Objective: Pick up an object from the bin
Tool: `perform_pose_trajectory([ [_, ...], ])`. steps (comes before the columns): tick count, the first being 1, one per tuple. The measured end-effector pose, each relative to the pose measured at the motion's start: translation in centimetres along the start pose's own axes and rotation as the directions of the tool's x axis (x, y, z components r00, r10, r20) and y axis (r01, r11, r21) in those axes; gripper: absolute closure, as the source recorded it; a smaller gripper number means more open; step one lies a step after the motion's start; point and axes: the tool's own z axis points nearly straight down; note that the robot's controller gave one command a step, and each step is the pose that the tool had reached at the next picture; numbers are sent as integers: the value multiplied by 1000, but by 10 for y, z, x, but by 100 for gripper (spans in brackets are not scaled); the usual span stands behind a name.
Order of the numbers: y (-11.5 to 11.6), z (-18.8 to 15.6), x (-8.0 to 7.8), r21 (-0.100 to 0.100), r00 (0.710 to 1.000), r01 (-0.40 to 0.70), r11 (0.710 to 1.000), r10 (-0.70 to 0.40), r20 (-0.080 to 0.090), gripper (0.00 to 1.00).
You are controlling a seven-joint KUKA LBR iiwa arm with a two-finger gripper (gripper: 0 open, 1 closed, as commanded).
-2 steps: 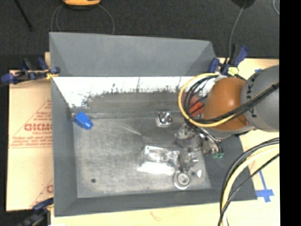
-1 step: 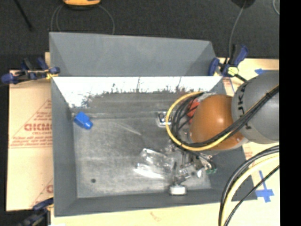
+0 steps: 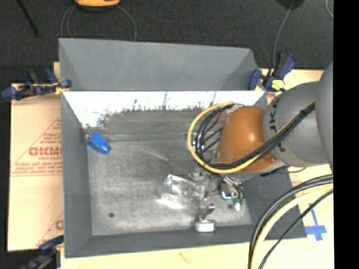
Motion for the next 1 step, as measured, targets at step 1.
perform_pose_trajectory([
  [1, 18, -1, -36, -2, 999, -43, 999, 43, 1, 0],
])
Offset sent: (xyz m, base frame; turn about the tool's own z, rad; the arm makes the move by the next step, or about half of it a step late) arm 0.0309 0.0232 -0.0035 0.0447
